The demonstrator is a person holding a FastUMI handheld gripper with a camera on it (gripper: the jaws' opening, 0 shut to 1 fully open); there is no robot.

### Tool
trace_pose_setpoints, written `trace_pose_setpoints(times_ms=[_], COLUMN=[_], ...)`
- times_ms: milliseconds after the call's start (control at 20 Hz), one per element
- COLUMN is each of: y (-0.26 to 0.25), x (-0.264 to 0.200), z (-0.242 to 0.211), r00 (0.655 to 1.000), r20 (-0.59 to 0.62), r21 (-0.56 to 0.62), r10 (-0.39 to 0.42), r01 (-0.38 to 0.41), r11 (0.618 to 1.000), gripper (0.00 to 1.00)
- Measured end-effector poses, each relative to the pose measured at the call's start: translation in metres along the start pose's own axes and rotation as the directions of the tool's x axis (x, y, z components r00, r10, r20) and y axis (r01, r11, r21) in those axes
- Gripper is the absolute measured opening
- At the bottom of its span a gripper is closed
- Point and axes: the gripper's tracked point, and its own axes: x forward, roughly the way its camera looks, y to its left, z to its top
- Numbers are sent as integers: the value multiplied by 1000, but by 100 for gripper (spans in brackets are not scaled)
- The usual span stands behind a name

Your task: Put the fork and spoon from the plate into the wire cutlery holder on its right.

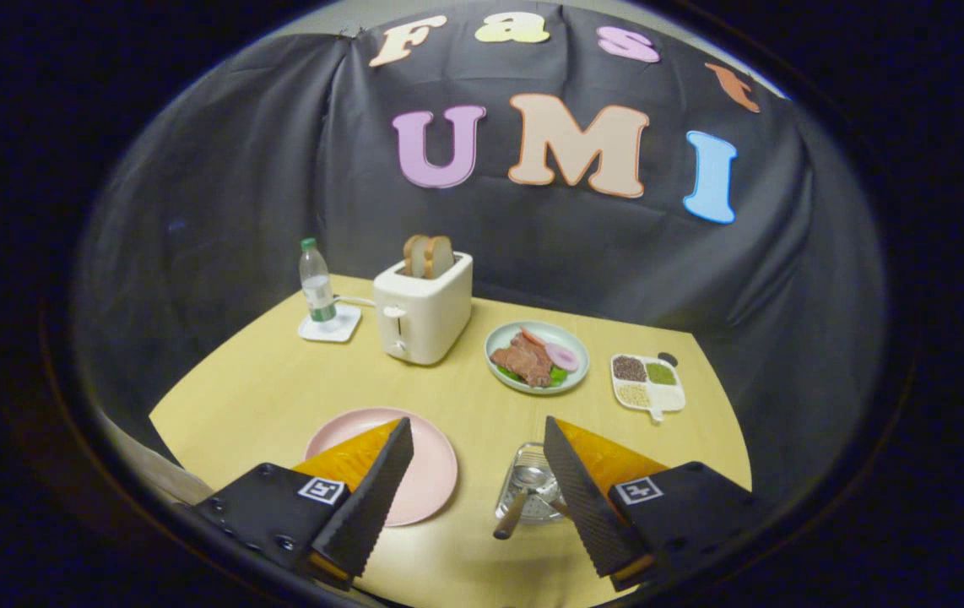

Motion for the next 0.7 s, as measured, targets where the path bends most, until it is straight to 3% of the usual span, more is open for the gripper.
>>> trace_pose_setpoints(times_ms=[300,700], y=[22,42], x=[-22,-41], z=[42,66], r00=[976,931], r20=[213,347], r21=[56,120], r10=[-52,-113], r01=[41,76], r11=[998,990], gripper=[99,99])
